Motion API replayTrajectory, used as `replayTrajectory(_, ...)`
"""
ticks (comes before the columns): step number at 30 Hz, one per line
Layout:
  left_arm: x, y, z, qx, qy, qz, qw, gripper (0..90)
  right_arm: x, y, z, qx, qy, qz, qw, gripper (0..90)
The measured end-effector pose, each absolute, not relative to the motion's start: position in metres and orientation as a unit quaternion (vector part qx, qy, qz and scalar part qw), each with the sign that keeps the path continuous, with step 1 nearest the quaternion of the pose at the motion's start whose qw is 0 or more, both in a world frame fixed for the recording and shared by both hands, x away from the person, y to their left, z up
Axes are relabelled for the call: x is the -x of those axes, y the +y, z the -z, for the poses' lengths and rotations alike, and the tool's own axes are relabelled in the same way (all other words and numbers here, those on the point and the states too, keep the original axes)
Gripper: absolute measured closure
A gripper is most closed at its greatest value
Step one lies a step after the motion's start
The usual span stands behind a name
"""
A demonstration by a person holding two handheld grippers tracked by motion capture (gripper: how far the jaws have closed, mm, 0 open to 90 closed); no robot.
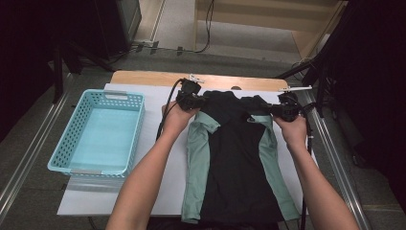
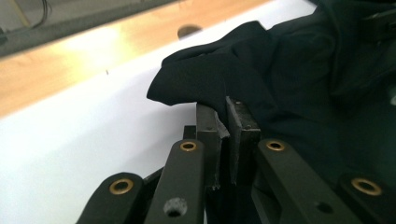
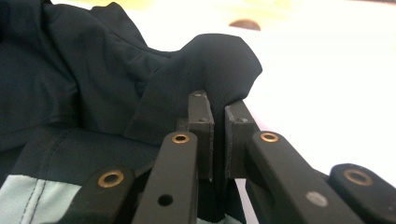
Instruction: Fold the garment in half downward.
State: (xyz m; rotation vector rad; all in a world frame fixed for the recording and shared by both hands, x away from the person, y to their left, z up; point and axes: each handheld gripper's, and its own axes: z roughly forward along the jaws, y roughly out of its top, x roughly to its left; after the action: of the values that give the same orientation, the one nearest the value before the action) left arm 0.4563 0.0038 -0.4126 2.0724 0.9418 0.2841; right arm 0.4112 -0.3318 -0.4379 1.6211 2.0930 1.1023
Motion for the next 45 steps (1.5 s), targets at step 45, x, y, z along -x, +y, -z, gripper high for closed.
replayTrajectory(45,-0.418,-0.001,0.401,-0.842,0.316,-0.091,0.427,85.3,-0.380,-0.281,0.421,-0.471,0.778,-0.396,0.122,79.9)
